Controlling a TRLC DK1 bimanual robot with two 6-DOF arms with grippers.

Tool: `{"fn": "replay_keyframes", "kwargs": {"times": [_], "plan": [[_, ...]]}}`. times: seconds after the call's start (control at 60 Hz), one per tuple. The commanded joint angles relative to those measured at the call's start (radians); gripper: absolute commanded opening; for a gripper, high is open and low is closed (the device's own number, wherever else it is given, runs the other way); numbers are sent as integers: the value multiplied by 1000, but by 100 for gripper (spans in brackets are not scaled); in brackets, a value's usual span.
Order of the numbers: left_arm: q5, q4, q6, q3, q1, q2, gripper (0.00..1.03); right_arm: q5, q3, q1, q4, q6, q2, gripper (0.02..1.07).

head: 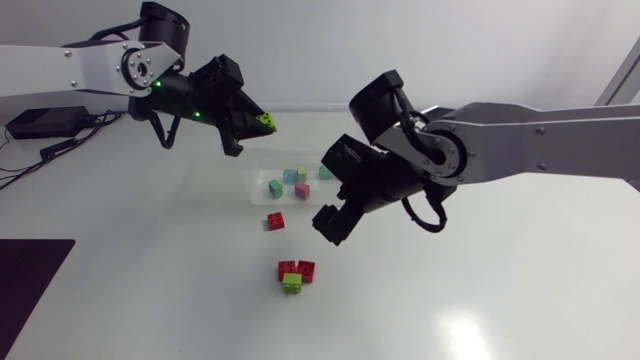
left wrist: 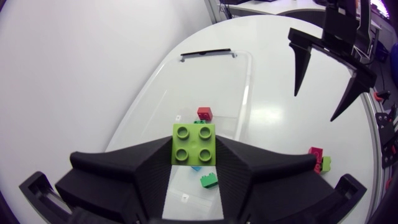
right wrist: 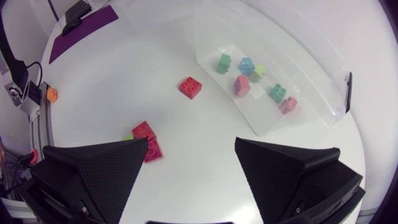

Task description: Place the duplo bricks in the container

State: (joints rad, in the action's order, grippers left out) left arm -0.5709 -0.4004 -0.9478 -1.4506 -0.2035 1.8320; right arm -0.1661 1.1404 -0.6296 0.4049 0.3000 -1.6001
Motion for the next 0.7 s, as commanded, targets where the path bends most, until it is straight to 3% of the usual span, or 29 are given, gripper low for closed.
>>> {"fn": "replay_keyframes", "kwargs": {"times": [0.0,0.433,0.483,0.517,0.533,0.567,0.633,0.683], "plan": [[2,15,30,-67,10,55,27,-10,-31,-12,12,30,-35,102],[60,23,93,-254,24,228,29,-18,-51,-18,12,44,-57,102],[77,23,103,-267,24,243,42,-18,-54,-19,15,48,-55,102],[80,21,104,-271,24,248,57,-19,-56,-21,22,51,-55,102],[80,21,106,-267,24,248,74,-19,-56,-21,23,53,-55,102],[82,21,106,-263,24,245,86,-19,-59,-21,25,56,-55,102],[80,20,103,-243,24,222,97,-21,-65,-21,25,65,-57,102],[80,20,101,-228,24,200,98,-23,-70,-21,26,71,-64,102]]}}
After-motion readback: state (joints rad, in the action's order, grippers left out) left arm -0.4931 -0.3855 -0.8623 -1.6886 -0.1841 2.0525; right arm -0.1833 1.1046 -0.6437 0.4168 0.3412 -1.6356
